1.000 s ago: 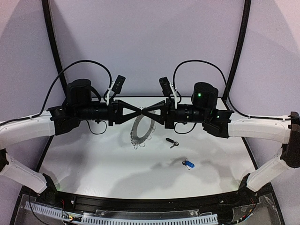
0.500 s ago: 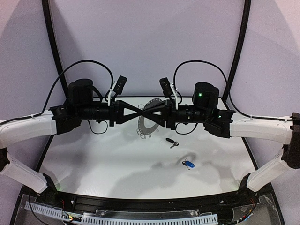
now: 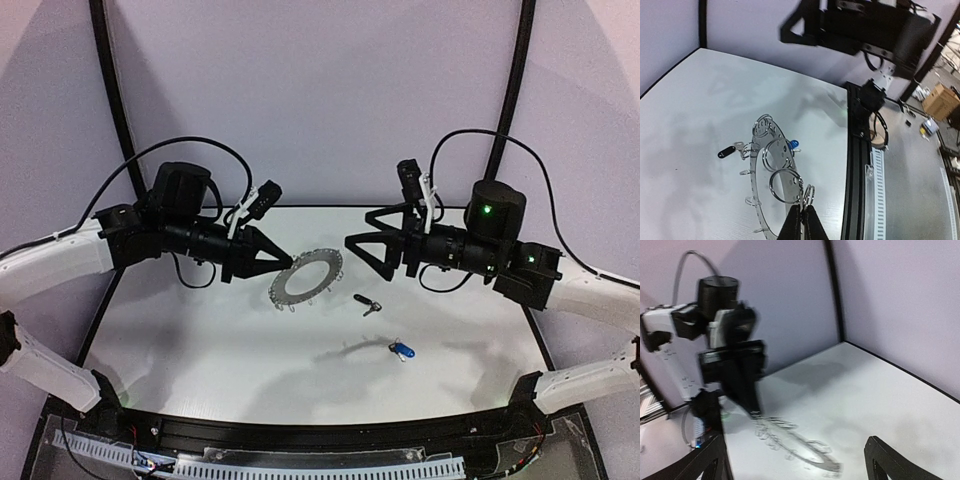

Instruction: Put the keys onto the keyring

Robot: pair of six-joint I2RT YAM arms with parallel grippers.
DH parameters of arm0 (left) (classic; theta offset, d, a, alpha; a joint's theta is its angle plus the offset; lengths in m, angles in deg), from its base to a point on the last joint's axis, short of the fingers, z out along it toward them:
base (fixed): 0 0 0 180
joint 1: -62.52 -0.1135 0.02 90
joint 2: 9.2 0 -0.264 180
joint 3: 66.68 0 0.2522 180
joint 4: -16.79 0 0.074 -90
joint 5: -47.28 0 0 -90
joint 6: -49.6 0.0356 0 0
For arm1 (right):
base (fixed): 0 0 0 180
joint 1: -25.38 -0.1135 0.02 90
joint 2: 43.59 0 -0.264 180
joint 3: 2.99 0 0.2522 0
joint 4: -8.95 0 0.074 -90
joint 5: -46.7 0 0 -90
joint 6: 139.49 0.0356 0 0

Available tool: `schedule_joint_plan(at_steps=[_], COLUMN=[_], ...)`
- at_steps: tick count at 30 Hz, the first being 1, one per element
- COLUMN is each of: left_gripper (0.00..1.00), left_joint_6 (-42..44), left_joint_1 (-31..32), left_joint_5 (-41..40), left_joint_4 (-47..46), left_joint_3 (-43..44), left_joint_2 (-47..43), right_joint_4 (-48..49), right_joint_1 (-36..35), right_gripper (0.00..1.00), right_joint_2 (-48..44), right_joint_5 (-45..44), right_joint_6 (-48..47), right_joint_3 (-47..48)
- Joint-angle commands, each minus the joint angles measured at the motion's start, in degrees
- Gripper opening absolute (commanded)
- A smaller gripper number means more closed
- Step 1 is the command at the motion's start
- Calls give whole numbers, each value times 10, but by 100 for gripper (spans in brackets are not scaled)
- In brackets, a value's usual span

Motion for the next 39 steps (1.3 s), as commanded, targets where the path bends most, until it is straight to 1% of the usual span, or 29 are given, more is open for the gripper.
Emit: schedule_joint_plan(at_steps=[1, 2, 4, 5, 6, 7, 8, 13, 14, 15, 17, 19, 22, 23, 25, 27, 31, 33, 36, 39], left_gripper=[1, 1, 1, 1, 1, 1, 1, 1, 1, 1, 1, 1, 1, 1, 1, 1, 1, 1, 1, 1], left_joint_6=[99, 128, 152, 157, 160, 167, 171, 202, 202, 189, 165, 137, 117, 105, 95, 84, 68, 63, 61, 59], left_joint_1=[3, 3, 3, 3, 3, 3, 3, 3, 3, 3, 3, 3, 3, 3, 3, 3, 3, 3, 3, 3], left_joint_5=[82, 102, 107, 103, 101, 99, 99, 88, 82, 64, 50, 16, -3, -27, -38, -45, -55, -57, -55, -54], left_joint_4=[119, 132, 161, 173, 179, 193, 203, 223, 221, 214, 189, 158, 133, 120, 94, 77, 54, 52, 47, 42], left_joint_3=[41, 46, 59, 67, 71, 79, 84, 76, 72, 66, 51, 33, 12, 1, -24, -39, -63, -67, -72, -76], left_joint_2=[13, 17, 26, 31, 33, 35, 35, 21, 17, 14, 9, 2, -5, -11, -25, -33, -44, -45, -46, -45], right_joint_4=[-107, -125, -163, -204, -240, -292, -323, -386, -395, -416, -433, -457, -492, -518, -548, -548, -450, -417, -407, -434], right_joint_1=[3, 3, 6, 15, 23, 42, 55, 101, 114, 137, 154, 158, 158, 157, 157, 153, 110, 93, 90, 91], right_gripper=[98, 98, 98, 98, 98, 99, 98, 98, 98, 98, 98, 97, 94, 91, 87, 85, 81, 78, 76, 76], right_joint_2=[-19, -22, -21, -16, -9, 5, 14, 51, 62, 83, 106, 148, 183, 199, 214, 212, 177, 176, 187, 218], right_joint_5=[-127, -139, -180, -214, -222, -219, -216, -197, -188, -160, -139, -131, -127, -137, -141, -142, -100, -99, -113, -121], right_joint_6=[-20, -24, -23, -11, 3, 23, 37, 95, 113, 141, 157, 153, 146, 161, 186, 206, 221, 231, 231, 206], right_joint_3=[-3, -3, 3, 12, 24, 40, 49, 49, 50, 52, 53, 62, 86, 92, 79, 59, 0, -19, -19, 16])
